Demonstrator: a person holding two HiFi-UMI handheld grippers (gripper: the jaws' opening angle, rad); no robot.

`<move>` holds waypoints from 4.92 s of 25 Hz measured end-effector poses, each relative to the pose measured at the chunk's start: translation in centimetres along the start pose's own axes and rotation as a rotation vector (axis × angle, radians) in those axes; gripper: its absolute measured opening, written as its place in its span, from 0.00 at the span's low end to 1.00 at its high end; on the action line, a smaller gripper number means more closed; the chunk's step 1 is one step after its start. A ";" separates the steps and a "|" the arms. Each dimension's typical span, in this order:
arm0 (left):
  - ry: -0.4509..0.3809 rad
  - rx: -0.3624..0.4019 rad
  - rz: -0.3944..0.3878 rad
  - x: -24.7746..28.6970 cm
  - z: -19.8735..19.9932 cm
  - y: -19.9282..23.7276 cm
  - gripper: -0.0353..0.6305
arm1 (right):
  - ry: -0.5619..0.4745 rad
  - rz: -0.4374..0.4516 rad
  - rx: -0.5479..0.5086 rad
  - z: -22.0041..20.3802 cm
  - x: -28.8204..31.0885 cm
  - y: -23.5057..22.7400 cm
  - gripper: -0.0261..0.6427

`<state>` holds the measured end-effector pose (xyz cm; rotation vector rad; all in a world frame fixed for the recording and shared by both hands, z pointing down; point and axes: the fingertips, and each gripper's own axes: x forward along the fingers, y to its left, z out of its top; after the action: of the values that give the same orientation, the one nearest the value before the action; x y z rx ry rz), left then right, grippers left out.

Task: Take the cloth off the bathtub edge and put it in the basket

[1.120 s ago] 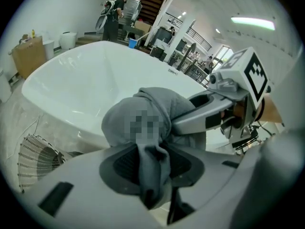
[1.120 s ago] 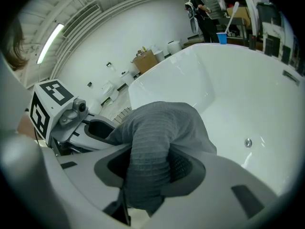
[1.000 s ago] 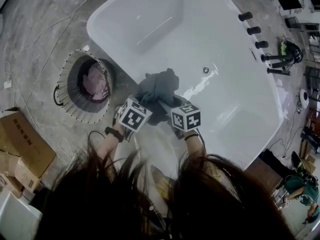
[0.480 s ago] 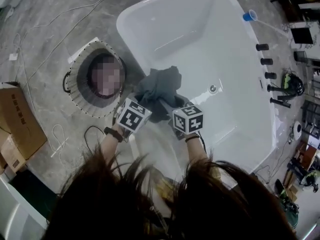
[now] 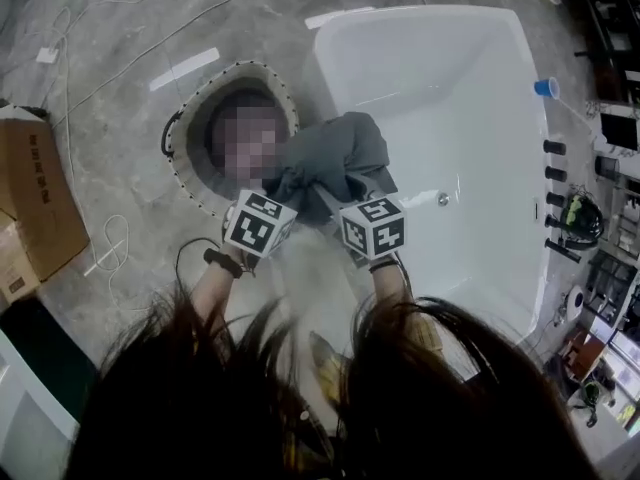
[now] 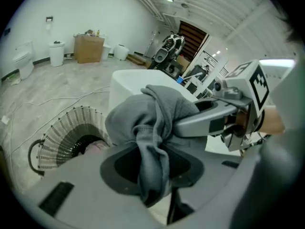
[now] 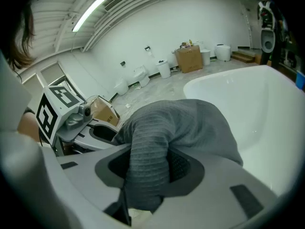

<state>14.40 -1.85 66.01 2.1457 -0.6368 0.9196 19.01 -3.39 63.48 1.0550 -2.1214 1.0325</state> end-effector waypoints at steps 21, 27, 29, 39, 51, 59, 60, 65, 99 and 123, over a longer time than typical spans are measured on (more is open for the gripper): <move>-0.059 -0.096 0.141 -13.4 -4.6 17.0 0.25 | 0.029 0.125 -0.110 8.0 13.6 16.0 0.30; -0.076 -0.109 0.160 -14.6 -4.9 18.6 0.25 | 0.041 0.137 -0.122 8.9 14.9 17.3 0.30; -0.073 -0.112 0.159 -14.4 -5.1 18.8 0.25 | 0.050 0.139 -0.122 8.7 15.3 17.3 0.30; -0.002 -0.137 0.149 -10.3 -8.3 20.5 0.25 | 0.147 0.111 -0.091 5.2 19.3 14.8 0.30; 0.117 -0.187 0.077 -2.0 -11.8 22.4 0.25 | 0.260 0.020 -0.033 -0.5 24.9 8.8 0.31; 0.192 -0.208 0.062 2.0 -15.3 23.8 0.22 | 0.342 0.008 -0.008 -4.9 28.4 6.2 0.31; 0.198 -0.206 0.063 2.5 -15.5 24.0 0.22 | 0.344 0.009 -0.004 -5.1 28.7 5.9 0.31; 0.226 -0.193 0.071 4.5 -15.5 25.1 0.21 | 0.350 0.002 0.018 -5.5 30.3 4.3 0.31; 0.242 -0.169 0.141 2.3 -14.4 27.3 0.32 | 0.400 -0.014 0.050 -4.7 29.2 4.8 0.36; -0.281 -0.041 0.213 -20.0 5.6 14.4 0.32 | -0.117 0.044 -0.092 13.0 5.7 17.5 0.36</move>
<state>-5.26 -11.98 53.89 2.2195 -1.0306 0.7101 -0.33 -9.51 53.64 1.0521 -2.2718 0.9040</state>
